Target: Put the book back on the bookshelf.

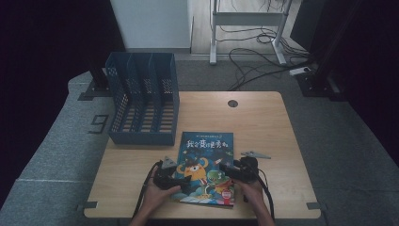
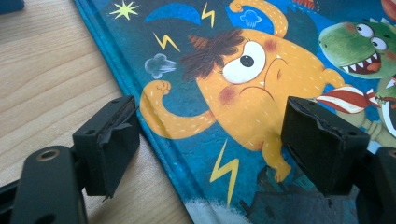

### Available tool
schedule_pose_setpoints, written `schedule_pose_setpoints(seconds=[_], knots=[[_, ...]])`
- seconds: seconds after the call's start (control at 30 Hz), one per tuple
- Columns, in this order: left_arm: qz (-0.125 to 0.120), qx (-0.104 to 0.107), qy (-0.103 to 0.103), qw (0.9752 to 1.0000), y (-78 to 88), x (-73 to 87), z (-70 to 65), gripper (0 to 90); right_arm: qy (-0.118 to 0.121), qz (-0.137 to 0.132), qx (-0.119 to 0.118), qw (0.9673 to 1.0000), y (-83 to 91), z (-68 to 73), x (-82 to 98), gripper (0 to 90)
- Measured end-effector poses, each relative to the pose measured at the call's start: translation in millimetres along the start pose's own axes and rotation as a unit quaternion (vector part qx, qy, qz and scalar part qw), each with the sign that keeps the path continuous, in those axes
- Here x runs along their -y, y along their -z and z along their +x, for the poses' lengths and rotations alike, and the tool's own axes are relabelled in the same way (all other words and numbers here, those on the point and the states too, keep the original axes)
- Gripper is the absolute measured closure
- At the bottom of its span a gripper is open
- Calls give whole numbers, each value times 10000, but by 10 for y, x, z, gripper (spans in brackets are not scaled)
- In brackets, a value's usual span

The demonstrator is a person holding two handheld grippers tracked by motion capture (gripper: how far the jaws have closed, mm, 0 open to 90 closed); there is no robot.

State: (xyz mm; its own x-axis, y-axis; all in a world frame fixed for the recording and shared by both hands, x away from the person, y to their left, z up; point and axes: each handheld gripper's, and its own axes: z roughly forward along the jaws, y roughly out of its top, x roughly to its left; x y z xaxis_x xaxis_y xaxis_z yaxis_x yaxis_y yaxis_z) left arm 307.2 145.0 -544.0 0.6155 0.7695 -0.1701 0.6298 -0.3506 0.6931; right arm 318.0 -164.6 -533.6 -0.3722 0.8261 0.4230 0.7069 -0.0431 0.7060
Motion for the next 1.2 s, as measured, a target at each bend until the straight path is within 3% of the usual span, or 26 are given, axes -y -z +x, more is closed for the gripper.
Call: schedule_pose_setpoints(seconds=[0.17,0.57,0.7,1.03,1.2], knots=[[-27,20,32,10000,7,4,21,203,-231,-5,-190,9996,13,-41,-4,257],[-68,95,135,9998,19,8,64,198,-278,-62,-476,9985,83,-63,-32,285],[-74,148,156,9997,26,9,85,199,-494,-131,-740,9960,112,-109,-42,300],[-86,219,226,9995,38,11,107,199,-461,-170,-794,9956,138,-94,-48,305],[-120,372,361,9986,49,13,153,200,-608,-325,-1144,9910,206,-114,-79,332]])
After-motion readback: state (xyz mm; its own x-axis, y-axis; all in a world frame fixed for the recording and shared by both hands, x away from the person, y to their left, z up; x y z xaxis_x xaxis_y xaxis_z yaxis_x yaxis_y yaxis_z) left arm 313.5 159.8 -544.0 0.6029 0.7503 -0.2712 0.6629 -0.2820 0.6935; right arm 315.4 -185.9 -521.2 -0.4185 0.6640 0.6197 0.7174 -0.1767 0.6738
